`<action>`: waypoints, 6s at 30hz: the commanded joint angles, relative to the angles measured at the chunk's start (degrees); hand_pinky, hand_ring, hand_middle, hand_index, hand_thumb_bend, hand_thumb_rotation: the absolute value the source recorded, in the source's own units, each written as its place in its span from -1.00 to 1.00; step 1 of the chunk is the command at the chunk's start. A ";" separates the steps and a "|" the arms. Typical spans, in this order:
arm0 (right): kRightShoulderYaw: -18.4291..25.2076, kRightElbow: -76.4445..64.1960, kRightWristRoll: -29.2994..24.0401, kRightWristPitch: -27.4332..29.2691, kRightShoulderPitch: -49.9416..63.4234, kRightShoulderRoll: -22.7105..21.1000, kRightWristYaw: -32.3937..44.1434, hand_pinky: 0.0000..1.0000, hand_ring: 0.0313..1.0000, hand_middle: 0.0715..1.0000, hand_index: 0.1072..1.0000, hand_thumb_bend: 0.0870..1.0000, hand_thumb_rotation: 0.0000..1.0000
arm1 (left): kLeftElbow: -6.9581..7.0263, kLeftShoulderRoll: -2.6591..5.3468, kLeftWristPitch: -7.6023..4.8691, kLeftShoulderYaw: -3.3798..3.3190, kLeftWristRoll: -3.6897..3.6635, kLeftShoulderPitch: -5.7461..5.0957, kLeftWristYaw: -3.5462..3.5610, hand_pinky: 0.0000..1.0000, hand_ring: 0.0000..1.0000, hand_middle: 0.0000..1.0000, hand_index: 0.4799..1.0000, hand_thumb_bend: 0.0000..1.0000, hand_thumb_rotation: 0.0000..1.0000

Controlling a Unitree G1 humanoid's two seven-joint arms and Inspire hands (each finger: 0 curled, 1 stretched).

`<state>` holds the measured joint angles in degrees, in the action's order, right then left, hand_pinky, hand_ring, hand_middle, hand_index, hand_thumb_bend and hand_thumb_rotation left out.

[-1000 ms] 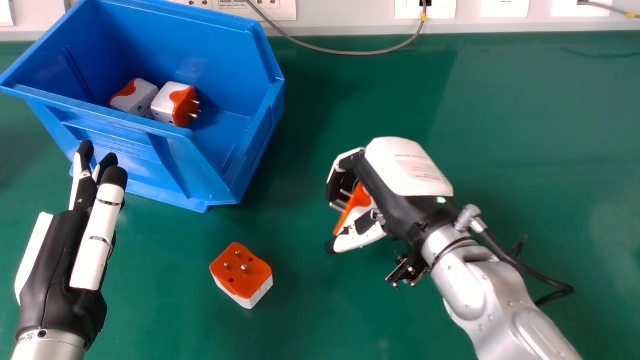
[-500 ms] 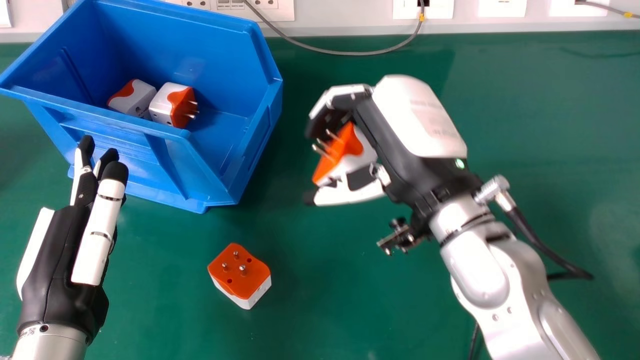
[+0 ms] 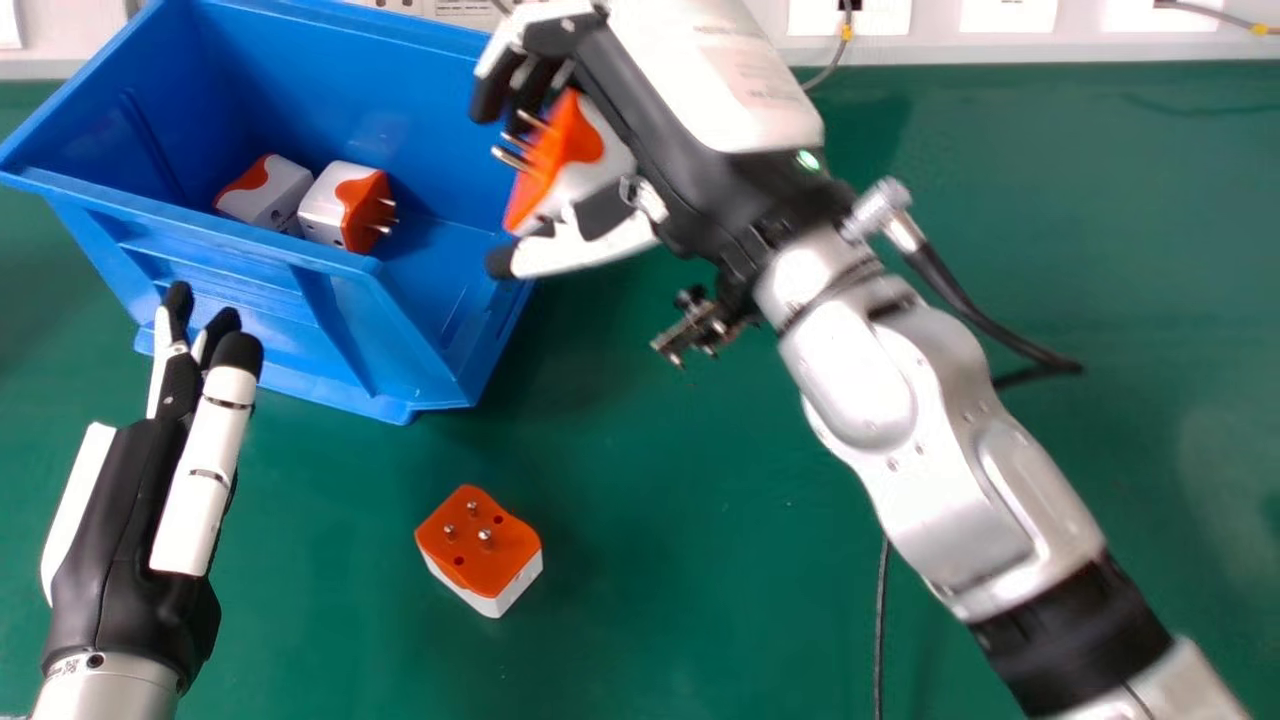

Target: Pick all objects and put in blue box

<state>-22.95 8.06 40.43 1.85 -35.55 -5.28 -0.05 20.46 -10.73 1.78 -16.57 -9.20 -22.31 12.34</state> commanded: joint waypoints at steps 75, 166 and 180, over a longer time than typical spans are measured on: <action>-10.07 64.89 -0.55 4.99 -40.17 17.49 -19.36 -0.33 -0.16 -0.05 -0.11 -0.10 -1.00 | 5.57 1.76 -0.32 2.02 0.29 -4.66 -2.01 1.00 1.00 1.00 1.00 -0.07 0.78; -7.03 58.96 -1.38 2.83 -37.40 12.97 -18.60 -0.35 -0.15 0.00 -0.05 -0.11 -1.00 | 6.24 2.87 -1.90 4.45 2.74 -6.54 -3.01 0.99 1.00 1.00 1.00 -0.11 0.79; -10.20 64.04 1.18 1.85 -36.95 15.25 -21.98 -0.34 -0.16 -0.03 -0.08 -0.11 -1.00 | 7.64 4.34 -3.35 6.26 3.74 -8.59 -4.35 0.99 1.00 1.00 1.00 -0.09 0.79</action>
<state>-32.92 72.29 41.24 3.51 -70.72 9.29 -20.26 26.09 -6.69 0.19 -10.84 -6.36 -30.72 8.27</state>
